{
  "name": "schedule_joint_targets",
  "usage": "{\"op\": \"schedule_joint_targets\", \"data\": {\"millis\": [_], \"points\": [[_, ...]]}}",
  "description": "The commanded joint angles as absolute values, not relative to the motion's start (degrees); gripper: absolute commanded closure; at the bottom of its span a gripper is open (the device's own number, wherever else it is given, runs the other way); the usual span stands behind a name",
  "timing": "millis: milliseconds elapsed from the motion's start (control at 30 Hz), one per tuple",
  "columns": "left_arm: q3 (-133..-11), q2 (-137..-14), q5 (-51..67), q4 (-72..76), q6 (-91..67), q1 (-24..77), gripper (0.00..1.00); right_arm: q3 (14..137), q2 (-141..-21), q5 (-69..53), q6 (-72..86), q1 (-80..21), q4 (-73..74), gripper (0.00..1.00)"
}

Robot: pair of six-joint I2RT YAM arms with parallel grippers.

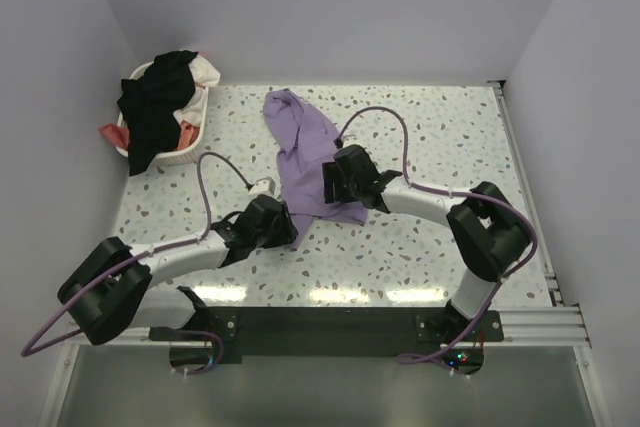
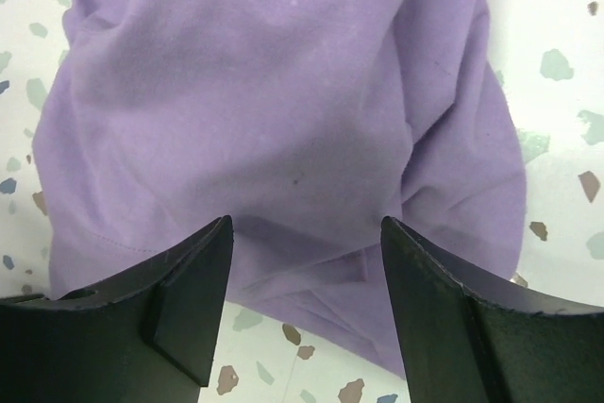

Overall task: Fold and stack the t-shirts
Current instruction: Flatten the tshirt out

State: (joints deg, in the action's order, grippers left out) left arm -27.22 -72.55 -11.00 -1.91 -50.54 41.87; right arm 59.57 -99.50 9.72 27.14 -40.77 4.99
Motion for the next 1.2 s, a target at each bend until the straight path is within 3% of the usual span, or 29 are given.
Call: {"op": "schedule_joint_targets", "data": {"millis": [0,100,200,433,533,667,900,967,1167], "points": [[-30.05,-75.32,-15.11,1.50,-51.15,43.68,0.43,60.12,-98.97,14.41,27.34,-40.69,3.95,0.32],[-30.15,-76.81,-16.43,1.76,-51.24,44.30,0.43,59.85,-98.79,14.41,26.89,-40.78,3.87,0.32],[-30.41,-77.96,-17.31,1.85,-51.24,44.47,0.49,59.76,-99.49,14.15,26.81,-40.78,3.69,0.30],[-30.94,-79.19,-18.10,1.67,-51.24,44.47,0.83,60.12,-102.57,11.87,27.77,-40.69,2.46,0.30],[-31.11,-79.01,-18.72,1.06,-51.42,44.47,0.92,60.29,-103.36,11.08,28.65,-40.69,2.11,0.32],[-31.64,-77.61,-20.04,-1.65,-51.59,44.47,1.00,60.03,-101.61,10.46,29.53,-40.69,2.02,0.42],[-34.27,-74.27,-25.13,-7.64,-52.91,43.77,1.00,62.31,-95.28,11.60,28.74,-40.61,7.37,0.95],[-35.33,-72.17,-25.92,-9.84,-53.35,42.90,1.00,63.36,-92.91,12.48,28.30,-40.52,10.18,1.00],[-37.87,-65.14,-25.23,-13.80,-53.17,34.90,1.00,65.47,-83.95,15.38,26.11,-37.89,17.13,1.00]]}}
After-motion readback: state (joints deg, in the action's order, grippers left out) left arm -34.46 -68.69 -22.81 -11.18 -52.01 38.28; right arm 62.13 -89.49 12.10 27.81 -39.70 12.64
